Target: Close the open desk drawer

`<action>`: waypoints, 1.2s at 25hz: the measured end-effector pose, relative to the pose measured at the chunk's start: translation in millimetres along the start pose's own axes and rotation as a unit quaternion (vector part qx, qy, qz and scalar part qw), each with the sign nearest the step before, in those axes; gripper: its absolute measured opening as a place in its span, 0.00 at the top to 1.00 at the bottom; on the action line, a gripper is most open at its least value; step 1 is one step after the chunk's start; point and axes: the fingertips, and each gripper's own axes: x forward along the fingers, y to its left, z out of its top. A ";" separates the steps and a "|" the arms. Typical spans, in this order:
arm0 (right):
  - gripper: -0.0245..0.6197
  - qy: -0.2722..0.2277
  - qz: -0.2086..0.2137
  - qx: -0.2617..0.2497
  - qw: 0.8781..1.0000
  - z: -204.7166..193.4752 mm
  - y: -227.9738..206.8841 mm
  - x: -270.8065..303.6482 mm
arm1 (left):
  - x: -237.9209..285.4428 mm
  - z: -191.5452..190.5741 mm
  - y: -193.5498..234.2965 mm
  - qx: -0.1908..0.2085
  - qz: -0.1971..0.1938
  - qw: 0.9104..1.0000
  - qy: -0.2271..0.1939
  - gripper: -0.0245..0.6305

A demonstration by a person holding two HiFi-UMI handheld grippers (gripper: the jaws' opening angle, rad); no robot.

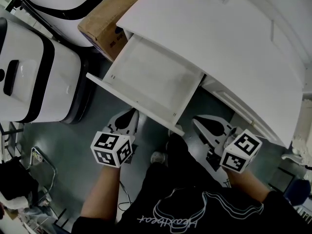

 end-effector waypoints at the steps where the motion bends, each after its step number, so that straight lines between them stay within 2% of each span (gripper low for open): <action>1: 0.95 -0.001 0.000 0.002 1.000 0.3 -1.5 0.2 | 1.4 0.4 0.1 0.001 0.000 1.000 0.000 0.96; 30: 0.95 -0.028 -0.038 0.034 0.998 12.2 -48.1 -17.3 | 52.7 34.1 -6.1 0.021 -0.007 1.000 0.008 0.96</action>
